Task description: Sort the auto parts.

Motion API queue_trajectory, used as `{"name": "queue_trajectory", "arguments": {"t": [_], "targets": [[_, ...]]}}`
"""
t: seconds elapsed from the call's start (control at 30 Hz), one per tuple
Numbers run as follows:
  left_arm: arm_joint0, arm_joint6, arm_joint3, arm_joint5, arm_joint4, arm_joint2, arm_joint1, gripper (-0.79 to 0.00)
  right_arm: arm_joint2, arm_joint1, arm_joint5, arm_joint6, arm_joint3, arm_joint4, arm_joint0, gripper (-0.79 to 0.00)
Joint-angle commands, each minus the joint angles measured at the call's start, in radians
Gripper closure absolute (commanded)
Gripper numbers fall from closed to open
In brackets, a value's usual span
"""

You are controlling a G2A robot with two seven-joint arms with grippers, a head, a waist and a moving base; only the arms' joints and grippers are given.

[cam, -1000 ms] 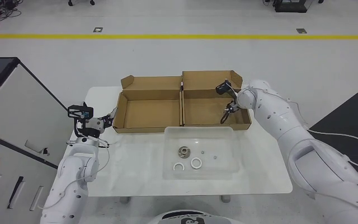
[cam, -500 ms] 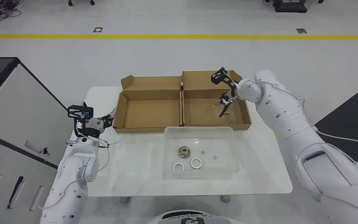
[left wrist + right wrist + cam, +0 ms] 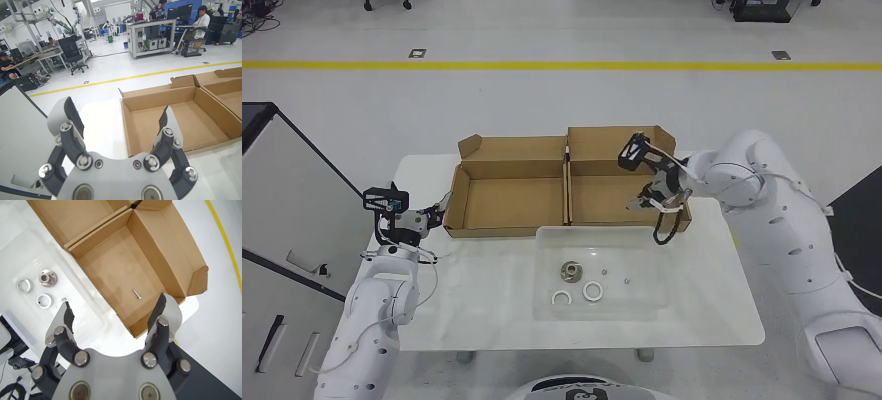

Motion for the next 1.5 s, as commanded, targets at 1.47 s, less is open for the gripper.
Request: {"name": "queue_trajectory", "arguments": {"t": [1.47], "targets": [[0.000, 0.000, 0.000, 0.000, 0.000, 0.000, 0.000, -0.785, -0.378, 0.183, 0.075, 0.074, -0.292, 0.041, -0.001, -0.785]]}}
